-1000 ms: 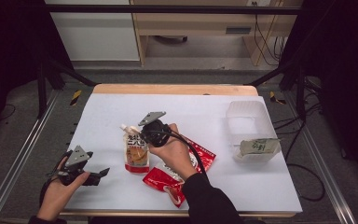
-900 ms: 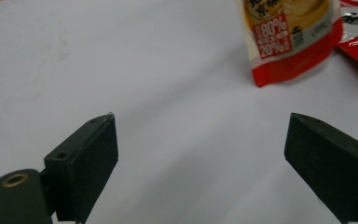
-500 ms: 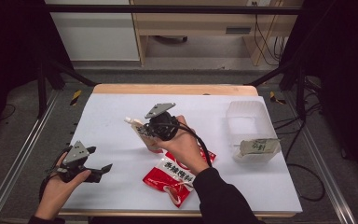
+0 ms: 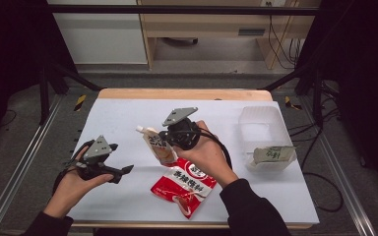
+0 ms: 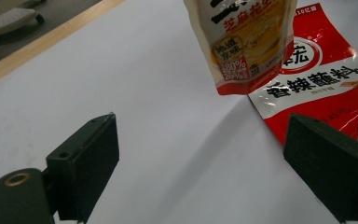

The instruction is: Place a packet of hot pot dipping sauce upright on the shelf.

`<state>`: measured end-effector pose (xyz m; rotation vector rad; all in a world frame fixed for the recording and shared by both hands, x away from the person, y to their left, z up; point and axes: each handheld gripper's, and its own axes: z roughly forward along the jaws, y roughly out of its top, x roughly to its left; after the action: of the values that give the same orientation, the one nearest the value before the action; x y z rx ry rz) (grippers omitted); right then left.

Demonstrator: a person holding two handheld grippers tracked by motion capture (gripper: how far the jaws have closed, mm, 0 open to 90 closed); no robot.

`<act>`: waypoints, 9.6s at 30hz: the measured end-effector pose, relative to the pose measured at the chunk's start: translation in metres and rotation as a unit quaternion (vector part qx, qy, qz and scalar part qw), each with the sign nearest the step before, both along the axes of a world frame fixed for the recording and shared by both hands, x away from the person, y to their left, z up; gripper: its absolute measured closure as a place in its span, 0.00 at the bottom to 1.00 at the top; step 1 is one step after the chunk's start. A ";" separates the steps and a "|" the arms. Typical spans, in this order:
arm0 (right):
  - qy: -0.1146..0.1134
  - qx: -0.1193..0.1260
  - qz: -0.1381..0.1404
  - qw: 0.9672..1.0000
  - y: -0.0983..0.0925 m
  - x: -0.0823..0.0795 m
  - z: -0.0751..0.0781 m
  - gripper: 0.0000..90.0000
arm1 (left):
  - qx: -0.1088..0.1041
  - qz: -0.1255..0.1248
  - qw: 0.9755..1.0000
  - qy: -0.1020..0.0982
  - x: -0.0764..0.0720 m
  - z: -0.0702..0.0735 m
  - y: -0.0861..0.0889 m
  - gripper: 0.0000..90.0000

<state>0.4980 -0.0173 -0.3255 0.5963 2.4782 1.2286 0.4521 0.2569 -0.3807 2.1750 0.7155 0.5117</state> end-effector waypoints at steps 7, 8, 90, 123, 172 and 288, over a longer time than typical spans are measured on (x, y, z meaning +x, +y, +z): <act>-0.003 -0.003 0.012 1.000 -0.007 -0.006 0.005 1.00 | 0.014 -0.023 1.000 -0.012 0.011 0.025 -0.017 0.13; -0.003 -0.002 0.013 1.000 -0.007 -0.007 0.005 1.00 | 0.014 -0.027 0.999 -0.011 0.012 0.027 -0.020 0.13; 0.013 -0.142 0.118 0.983 0.008 -0.003 0.011 0.49 | 0.036 -0.180 0.983 -0.005 0.010 0.080 -0.052 0.81; 0.002 -0.188 0.149 0.971 0.015 -0.014 0.017 0.98 | -0.021 -0.156 0.987 0.002 0.011 0.063 -0.044 0.54; -0.061 -0.203 0.089 0.973 -0.079 0.022 0.087 0.98 | -0.029 0.049 0.998 0.021 -0.003 -0.064 0.031 0.08; 0.019 -0.201 -0.045 0.978 -0.273 0.027 0.003 0.97 | 0.044 0.053 0.997 0.029 -0.014 -0.084 0.023 0.06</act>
<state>0.5246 -0.2903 -0.3228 0.6147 2.5927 0.6566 0.4385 0.2800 -0.4644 2.2498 0.8584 0.5443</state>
